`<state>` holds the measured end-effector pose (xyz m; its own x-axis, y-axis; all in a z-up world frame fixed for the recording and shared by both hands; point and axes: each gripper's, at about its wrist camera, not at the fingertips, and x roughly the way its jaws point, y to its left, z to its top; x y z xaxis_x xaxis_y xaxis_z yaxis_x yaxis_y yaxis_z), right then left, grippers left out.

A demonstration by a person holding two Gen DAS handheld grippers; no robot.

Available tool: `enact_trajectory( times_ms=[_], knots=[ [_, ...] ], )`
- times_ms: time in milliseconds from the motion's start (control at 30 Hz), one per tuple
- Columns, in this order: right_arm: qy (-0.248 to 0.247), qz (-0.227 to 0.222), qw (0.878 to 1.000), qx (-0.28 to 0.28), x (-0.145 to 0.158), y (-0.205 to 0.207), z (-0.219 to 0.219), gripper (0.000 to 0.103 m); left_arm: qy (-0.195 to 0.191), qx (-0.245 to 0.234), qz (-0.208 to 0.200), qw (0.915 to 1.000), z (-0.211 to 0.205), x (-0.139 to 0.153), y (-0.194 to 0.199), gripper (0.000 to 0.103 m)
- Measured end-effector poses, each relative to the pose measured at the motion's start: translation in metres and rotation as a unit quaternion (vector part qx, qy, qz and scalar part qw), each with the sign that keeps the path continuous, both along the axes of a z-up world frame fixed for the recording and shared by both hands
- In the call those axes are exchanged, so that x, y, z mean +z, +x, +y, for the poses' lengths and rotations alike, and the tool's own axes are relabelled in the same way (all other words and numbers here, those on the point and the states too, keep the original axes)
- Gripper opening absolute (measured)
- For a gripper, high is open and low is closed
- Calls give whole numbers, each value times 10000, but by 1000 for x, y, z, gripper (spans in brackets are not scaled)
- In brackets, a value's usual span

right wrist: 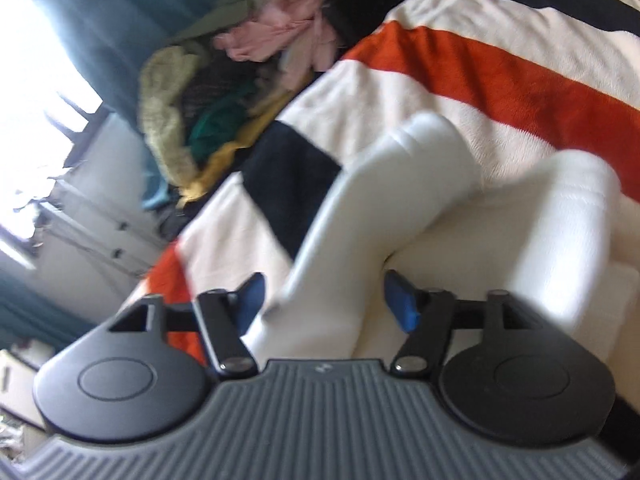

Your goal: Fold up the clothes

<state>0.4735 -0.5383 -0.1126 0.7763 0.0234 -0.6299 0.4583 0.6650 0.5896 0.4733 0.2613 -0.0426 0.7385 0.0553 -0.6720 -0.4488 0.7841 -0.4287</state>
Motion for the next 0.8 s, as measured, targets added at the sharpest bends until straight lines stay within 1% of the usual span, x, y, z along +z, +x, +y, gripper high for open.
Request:
enact_trajectory(
  times_ms=[67, 100, 133, 233, 267, 333, 367, 433, 467, 533, 567, 633, 667, 800],
  knots=[
    [85, -151, 9998, 117, 9, -21, 8, 72, -8, -112, -179, 9998, -7, 4, -27, 56],
    [161, -258, 9994, 163, 13, -32, 12, 73, 35, -126, -258, 9996, -10, 6, -44, 59],
    [257, -370, 9988, 201, 16, -46, 15, 73, 32, -142, -329, 9994, -14, 5, -64, 64],
    [582, -643, 9959, 269, 20, -90, 24, 73, -154, -265, -530, 9981, -21, 2, -124, 66],
    [759, -705, 9943, 254, 17, -106, 26, 74, -230, -311, -597, 9975, -23, 1, -145, 66],
    [1322, -828, 9877, 110, 3, -136, 25, 75, -361, -403, -739, 9958, -26, -2, -186, 67],
    [1621, -877, 9829, 7, -5, -150, 25, 75, -378, -429, -803, 9951, -28, -4, -205, 71],
    [1905, -858, 9778, -175, -21, -169, 27, 75, -441, -338, -825, 9950, -32, -11, -240, 74],
    [2039, -846, 9750, -266, -29, -178, 28, 75, -552, -229, -818, 9949, -31, -15, -252, 74],
    [2098, -765, 9742, -317, -40, -183, 32, 75, -942, 97, -786, 9924, -22, -28, -265, 74],
    [2094, -752, 9745, -294, -43, -179, 32, 75, -1058, 274, -799, 9908, -17, -32, -266, 74],
    [2079, -734, 9751, -241, -47, -171, 33, 75, -1096, 662, -900, 9877, -9, -38, -255, 72],
    [1982, -761, 9768, -291, -48, -166, 33, 75, -1114, 855, -950, 9855, -5, -41, -249, 71],
    [1929, -950, 9749, -575, -59, -137, 27, 74, -1182, 1626, -1145, 9729, 10, -52, -226, 72]
  ],
)
